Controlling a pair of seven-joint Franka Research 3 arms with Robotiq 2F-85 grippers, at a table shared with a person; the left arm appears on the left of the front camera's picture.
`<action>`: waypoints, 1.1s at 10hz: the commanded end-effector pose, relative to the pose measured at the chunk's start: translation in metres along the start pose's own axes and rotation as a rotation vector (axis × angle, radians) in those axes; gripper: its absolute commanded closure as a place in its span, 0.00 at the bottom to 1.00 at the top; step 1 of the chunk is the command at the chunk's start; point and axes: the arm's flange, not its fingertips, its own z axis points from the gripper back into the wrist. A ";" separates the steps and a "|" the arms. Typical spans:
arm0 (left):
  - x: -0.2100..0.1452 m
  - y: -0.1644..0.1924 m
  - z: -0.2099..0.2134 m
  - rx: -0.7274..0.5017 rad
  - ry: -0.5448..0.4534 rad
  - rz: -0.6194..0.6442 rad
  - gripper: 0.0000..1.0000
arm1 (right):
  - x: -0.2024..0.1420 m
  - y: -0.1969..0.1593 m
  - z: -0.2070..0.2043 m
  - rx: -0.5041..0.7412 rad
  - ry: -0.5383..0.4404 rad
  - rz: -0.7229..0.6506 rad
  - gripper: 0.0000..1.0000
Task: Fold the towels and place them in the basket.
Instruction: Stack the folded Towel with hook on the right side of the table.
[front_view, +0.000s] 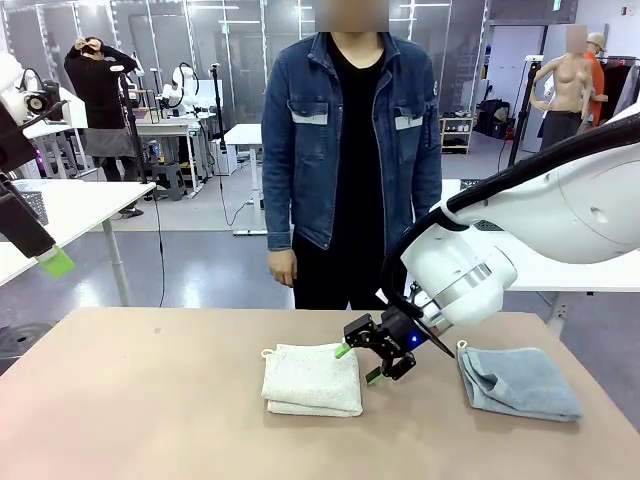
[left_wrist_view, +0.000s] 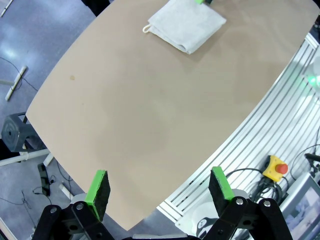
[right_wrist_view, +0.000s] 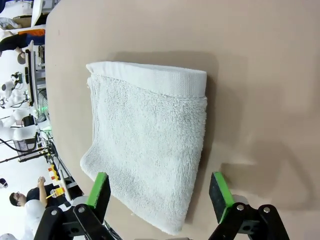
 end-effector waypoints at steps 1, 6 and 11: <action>0.000 0.000 -0.002 0.011 -0.014 -0.002 0.00 | 0.005 0.003 -0.008 0.040 -0.003 0.012 0.00; 0.000 0.000 -0.002 0.011 -0.014 -0.002 0.00 | 0.010 0.012 -0.022 0.034 0.041 0.004 0.20; 0.000 0.000 -0.002 0.011 -0.014 -0.002 0.00 | 0.009 0.016 -0.024 0.021 0.037 0.013 1.00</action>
